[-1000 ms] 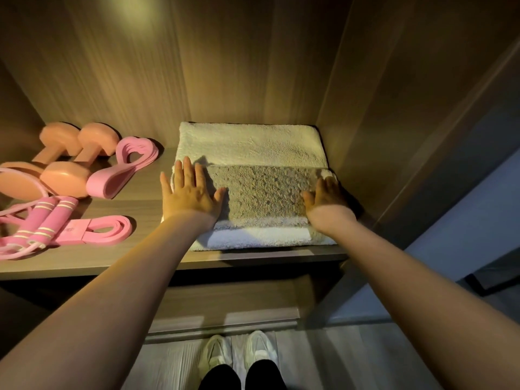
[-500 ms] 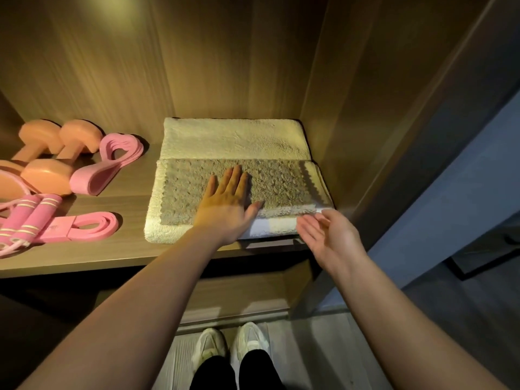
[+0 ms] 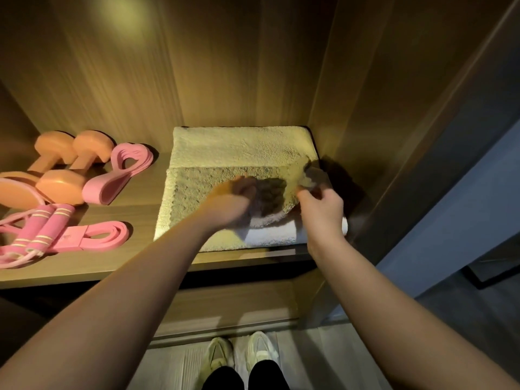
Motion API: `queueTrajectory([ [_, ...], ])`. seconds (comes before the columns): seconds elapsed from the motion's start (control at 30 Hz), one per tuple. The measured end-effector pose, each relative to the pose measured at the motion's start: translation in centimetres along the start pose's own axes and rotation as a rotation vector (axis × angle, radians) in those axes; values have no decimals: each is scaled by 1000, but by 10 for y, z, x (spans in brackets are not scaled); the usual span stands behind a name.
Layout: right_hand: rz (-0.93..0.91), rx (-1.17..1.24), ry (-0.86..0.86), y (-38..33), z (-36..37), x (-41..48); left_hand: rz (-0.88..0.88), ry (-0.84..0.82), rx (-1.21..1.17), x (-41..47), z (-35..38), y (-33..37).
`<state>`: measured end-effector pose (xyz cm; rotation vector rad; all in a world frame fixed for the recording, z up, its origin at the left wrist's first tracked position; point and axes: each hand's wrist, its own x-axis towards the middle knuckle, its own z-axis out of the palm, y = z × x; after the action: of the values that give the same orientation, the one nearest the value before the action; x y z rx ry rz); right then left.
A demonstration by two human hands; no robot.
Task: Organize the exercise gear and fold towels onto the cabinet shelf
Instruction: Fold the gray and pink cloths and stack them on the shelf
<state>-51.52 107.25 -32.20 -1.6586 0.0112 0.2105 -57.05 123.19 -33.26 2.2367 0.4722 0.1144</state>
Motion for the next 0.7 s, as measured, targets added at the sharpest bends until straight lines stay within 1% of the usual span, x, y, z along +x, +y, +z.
queueTrajectory([
  [0.03, -99, -55, -47, -2, 1, -3, -57, 58, -215, 3, -9, 5],
  [0.07, -192, -109, -99, -3, 2, -5, -103, 66, -369, 5, -18, 10],
  [0.13, -353, -218, -203, -6, 7, -9, -198, -93, -636, 9, -30, 21],
  [0.2, -451, -325, -288, -6, 13, -13, -286, -230, -773, 11, -34, 31],
  [0.27, -567, -448, -336, -4, 18, -17, -307, -246, -843, 14, -35, 37],
  [0.3, -620, -502, -365, -3, 20, -18, -307, -222, -868, 14, -37, 37],
  [0.37, -684, -541, -459, -2, 22, -19, -302, -123, -878, 14, -42, 30],
  [0.43, -706, -536, -540, -1, 22, -18, -269, -39, -916, 13, -52, 16],
  [0.53, -686, -599, -592, 1, 27, -13, -229, -16, -1048, 5, -73, -9],
  [0.57, -683, -659, -613, 2, 30, -11, -241, -14, -1046, 1, -80, -17],
  [0.7, -757, -926, -727, 10, 44, -10, -291, 37, -888, -12, -87, -39],
])
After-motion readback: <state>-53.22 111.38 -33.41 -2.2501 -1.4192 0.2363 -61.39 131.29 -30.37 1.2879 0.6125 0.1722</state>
